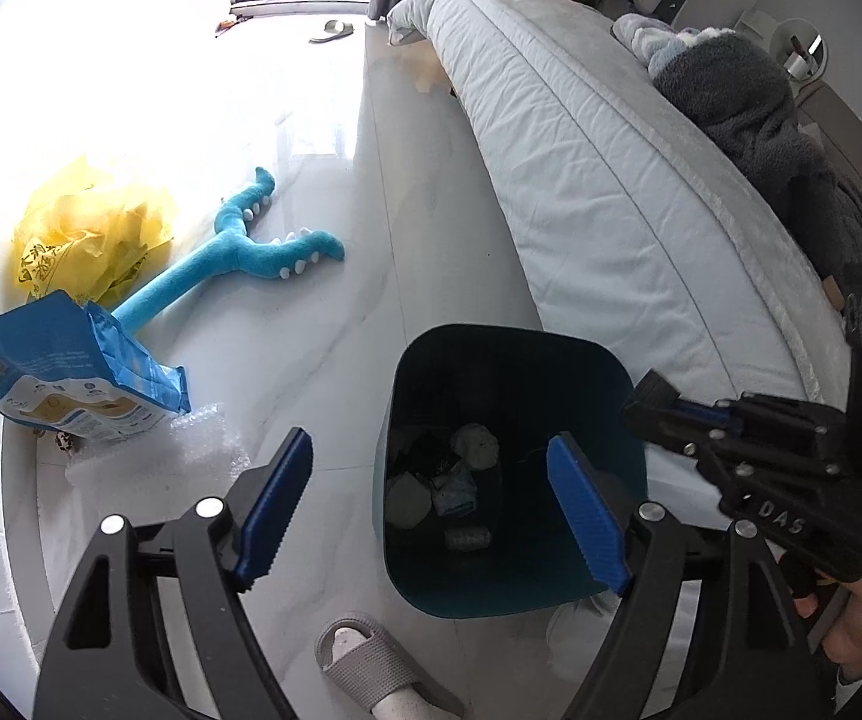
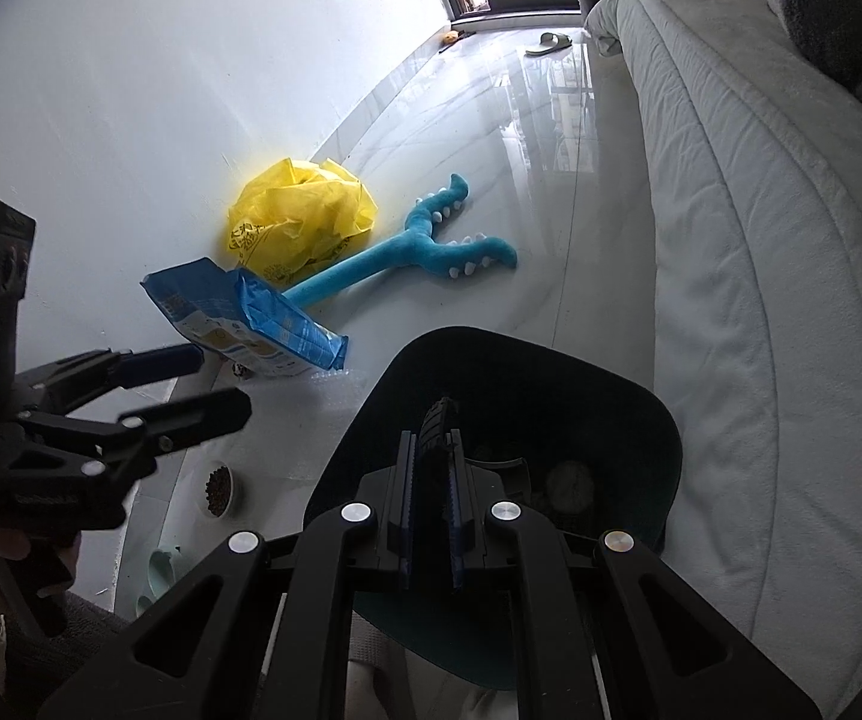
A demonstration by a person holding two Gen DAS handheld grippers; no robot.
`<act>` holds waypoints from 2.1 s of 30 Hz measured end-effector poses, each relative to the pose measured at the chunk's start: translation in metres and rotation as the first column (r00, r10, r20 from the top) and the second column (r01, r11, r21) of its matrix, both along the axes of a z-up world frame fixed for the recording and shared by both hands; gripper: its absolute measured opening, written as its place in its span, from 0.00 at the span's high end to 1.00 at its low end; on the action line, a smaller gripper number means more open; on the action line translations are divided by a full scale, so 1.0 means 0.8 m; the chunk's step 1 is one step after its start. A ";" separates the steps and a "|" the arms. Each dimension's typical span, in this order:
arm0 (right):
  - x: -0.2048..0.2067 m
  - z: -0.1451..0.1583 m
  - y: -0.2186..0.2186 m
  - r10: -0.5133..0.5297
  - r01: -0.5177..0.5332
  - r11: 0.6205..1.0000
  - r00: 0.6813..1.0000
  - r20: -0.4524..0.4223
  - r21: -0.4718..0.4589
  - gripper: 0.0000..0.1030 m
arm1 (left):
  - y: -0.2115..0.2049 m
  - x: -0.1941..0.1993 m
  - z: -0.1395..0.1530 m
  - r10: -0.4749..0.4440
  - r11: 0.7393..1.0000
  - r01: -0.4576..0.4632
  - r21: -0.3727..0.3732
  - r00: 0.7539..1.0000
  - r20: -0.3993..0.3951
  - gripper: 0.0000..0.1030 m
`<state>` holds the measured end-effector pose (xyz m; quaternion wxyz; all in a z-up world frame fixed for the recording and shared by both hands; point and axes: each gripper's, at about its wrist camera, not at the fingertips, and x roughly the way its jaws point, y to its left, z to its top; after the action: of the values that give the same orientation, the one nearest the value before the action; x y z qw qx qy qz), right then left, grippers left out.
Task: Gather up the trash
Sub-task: 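Carry both black pieces over the bin and open both tools to drop them, then move both tools back toward the tape roll and bubble wrap on the bed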
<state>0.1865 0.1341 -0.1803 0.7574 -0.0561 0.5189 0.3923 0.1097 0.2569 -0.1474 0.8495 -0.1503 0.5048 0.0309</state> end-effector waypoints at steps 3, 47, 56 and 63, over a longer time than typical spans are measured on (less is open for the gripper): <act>0.000 -0.013 0.007 0.005 -0.006 1.000 1.000 -0.014 -0.028 0.91 | 0.002 -0.002 0.015 0.004 1.000 -0.004 0.012 0.999 0.049 0.20; 0.045 0.063 -0.113 -0.065 0.059 0.993 0.997 0.048 0.103 0.42 | -0.129 0.066 0.169 -0.111 0.994 0.089 0.067 0.852 0.511 0.11; 0.077 0.084 -0.187 -0.188 0.174 0.976 0.977 0.104 0.129 0.37 | -0.183 0.095 0.162 -0.167 0.986 0.145 0.084 0.845 0.508 0.09; 0.095 0.092 -0.243 -0.241 0.226 0.969 0.954 0.177 0.100 0.37 | -0.221 0.116 0.157 -0.198 0.980 0.182 0.081 0.840 0.506 0.09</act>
<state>0.2622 -0.0602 -0.1063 0.8456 -0.0013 0.4325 0.3129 0.2028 0.0797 -0.0218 0.9538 -0.0896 0.2733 -0.0870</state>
